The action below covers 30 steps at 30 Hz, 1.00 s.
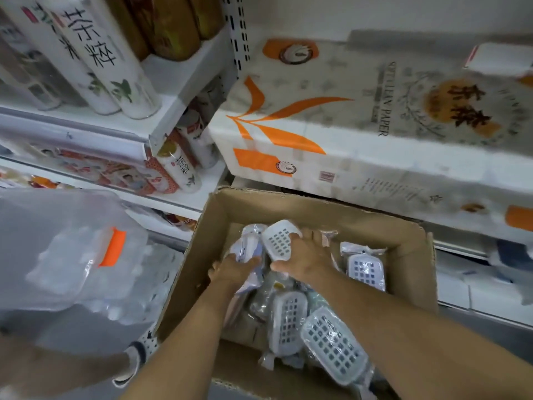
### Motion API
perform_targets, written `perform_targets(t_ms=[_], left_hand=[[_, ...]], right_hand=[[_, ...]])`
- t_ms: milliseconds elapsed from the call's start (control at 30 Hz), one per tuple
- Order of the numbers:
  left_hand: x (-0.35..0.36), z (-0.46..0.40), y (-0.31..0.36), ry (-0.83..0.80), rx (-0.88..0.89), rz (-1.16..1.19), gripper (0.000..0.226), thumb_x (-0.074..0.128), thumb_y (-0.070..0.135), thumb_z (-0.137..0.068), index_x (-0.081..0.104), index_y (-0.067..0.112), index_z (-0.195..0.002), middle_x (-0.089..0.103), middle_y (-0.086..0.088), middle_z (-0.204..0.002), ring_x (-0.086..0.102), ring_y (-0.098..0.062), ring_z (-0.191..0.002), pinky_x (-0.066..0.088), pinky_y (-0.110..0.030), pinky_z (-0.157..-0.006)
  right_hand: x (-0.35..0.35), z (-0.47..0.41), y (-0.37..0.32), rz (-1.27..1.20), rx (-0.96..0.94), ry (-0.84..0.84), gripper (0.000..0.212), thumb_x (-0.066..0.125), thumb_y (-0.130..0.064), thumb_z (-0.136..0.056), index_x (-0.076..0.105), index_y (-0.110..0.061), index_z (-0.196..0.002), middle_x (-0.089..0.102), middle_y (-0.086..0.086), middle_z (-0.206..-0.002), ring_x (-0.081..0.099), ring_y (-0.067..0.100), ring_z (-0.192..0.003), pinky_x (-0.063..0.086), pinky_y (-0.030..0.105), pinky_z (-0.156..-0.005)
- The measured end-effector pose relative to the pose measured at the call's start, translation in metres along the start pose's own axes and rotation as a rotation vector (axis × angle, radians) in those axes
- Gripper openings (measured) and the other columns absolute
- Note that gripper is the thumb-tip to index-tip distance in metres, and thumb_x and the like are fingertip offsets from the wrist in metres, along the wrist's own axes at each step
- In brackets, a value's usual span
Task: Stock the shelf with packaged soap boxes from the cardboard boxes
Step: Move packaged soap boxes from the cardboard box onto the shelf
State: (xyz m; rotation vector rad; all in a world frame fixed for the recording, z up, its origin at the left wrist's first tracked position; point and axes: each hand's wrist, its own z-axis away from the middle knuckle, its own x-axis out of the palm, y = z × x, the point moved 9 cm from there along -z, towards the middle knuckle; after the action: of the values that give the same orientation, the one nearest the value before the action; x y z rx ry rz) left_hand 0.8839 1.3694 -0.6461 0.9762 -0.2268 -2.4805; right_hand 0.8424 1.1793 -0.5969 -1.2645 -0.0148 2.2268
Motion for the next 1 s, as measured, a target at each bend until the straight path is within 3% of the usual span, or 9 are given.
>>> perform_targets(t_ms=[133,267,400,500,600,733,1000], left_hand=[[-0.012,0.039,0.033,0.042,0.132,-0.033,0.071,0.052,0.059,-0.092,0.040,0.015,-0.146,0.041,-0.016,-0.149,0.036,-0.034,-0.136,0.028,-0.039,-0.114],[-0.023,0.119,0.082,0.147,0.359,-0.101,0.088,0.040,0.082,-0.068,0.053,0.024,-0.134,0.057,-0.008,-0.135,0.051,-0.032,-0.123,0.040,-0.044,-0.105],[-0.016,0.257,0.147,0.349,0.654,-0.221,0.084,0.046,0.071,-0.084,0.038,0.017,-0.148,0.046,-0.008,-0.145,0.041,-0.027,-0.132,0.035,-0.037,-0.107],[0.007,0.367,0.188,0.488,0.839,-0.289,0.093,0.032,0.080,-0.080,0.031,0.020,-0.151,0.043,-0.005,-0.149,0.040,-0.026,-0.135,0.038,-0.042,-0.107],[0.044,0.472,0.227,0.618,1.053,-0.287,0.087,0.035,0.077,-0.080,0.041,0.020,-0.145,0.053,-0.003,-0.139,0.051,-0.024,-0.126,0.048,-0.043,-0.097],[0.110,0.606,0.277,0.719,1.292,-0.279,0.079,0.042,0.070,-0.083,0.042,0.020,-0.143,0.055,-0.003,-0.133,0.052,-0.023,-0.121,0.046,-0.041,-0.096],[0.261,0.799,0.377,0.686,1.681,-0.231,0.077,0.042,0.067,-0.086,0.040,0.017,-0.145,0.053,-0.004,-0.135,0.049,-0.023,-0.122,0.042,-0.041,-0.100]], right_hand=[[-0.034,0.032,0.013,-0.072,-0.052,0.051,0.074,0.062,-0.050,-0.085,0.033,-0.021,-0.147,0.026,0.006,-0.149,0.021,0.028,-0.137,0.031,0.046,-0.106],[-0.091,0.103,0.045,-0.094,-0.123,0.170,0.065,0.053,-0.045,-0.093,0.030,-0.022,-0.150,0.028,0.005,-0.155,0.029,0.029,-0.138,0.031,0.039,-0.110],[-0.162,0.209,0.095,-0.042,-0.174,0.422,0.057,0.050,-0.048,-0.091,0.039,-0.030,-0.144,0.046,0.001,-0.144,0.043,0.025,-0.128,0.037,0.039,-0.103],[-0.208,0.305,0.150,0.002,-0.186,0.598,0.058,0.046,-0.049,-0.094,0.032,-0.029,-0.147,0.040,-0.004,-0.147,0.039,0.021,-0.133,0.034,0.038,-0.104],[-0.247,0.406,0.219,0.015,-0.166,0.790,0.058,0.045,-0.050,-0.093,0.035,-0.028,-0.145,0.044,-0.007,-0.143,0.044,0.019,-0.126,0.040,0.038,-0.096],[-0.279,0.534,0.324,0.013,-0.109,1.018,0.061,0.041,-0.051,-0.087,0.045,-0.021,-0.139,0.054,-0.002,-0.133,0.053,0.021,-0.117,0.048,0.039,-0.088],[-0.316,0.730,0.515,0.059,0.131,1.318,0.062,0.044,-0.049,-0.086,0.046,-0.017,-0.139,0.051,0.005,-0.138,0.049,0.024,-0.122,0.046,0.041,-0.093]])
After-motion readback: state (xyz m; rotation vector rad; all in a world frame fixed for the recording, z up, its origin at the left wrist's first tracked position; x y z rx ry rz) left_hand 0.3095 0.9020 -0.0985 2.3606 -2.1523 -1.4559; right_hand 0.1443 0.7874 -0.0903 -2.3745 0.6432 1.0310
